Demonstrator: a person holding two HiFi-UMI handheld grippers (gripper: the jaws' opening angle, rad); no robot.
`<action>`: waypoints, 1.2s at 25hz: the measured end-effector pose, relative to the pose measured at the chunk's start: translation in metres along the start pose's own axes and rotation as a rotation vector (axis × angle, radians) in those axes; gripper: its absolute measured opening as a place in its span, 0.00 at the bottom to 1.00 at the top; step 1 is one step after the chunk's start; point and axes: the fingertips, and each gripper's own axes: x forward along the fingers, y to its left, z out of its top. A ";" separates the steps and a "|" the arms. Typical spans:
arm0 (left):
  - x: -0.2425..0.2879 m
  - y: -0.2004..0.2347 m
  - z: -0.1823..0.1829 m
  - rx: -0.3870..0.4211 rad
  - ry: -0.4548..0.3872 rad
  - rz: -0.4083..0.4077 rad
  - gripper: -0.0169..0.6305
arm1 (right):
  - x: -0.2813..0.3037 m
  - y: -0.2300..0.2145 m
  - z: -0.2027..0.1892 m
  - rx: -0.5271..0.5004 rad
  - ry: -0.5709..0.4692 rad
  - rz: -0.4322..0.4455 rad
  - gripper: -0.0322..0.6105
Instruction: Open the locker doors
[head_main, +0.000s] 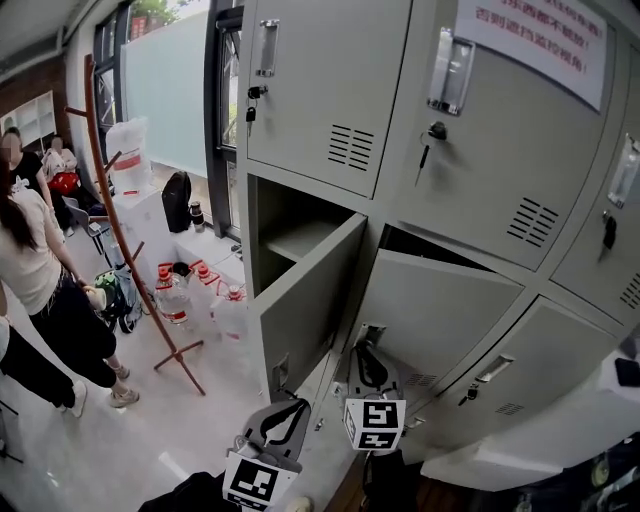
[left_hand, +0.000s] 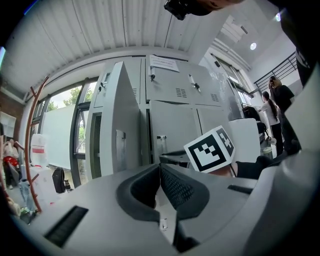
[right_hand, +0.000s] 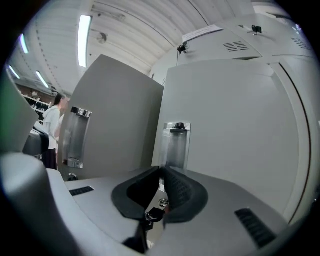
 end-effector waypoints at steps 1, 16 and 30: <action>-0.004 -0.001 -0.002 -0.009 0.018 -0.008 0.06 | -0.006 0.003 0.000 -0.004 0.001 -0.002 0.12; -0.053 -0.023 0.002 -0.027 0.037 -0.130 0.06 | -0.105 0.025 -0.004 -0.023 -0.002 -0.089 0.11; -0.066 -0.045 0.009 -0.015 0.020 -0.201 0.06 | -0.139 0.049 -0.002 -0.094 0.010 -0.194 0.27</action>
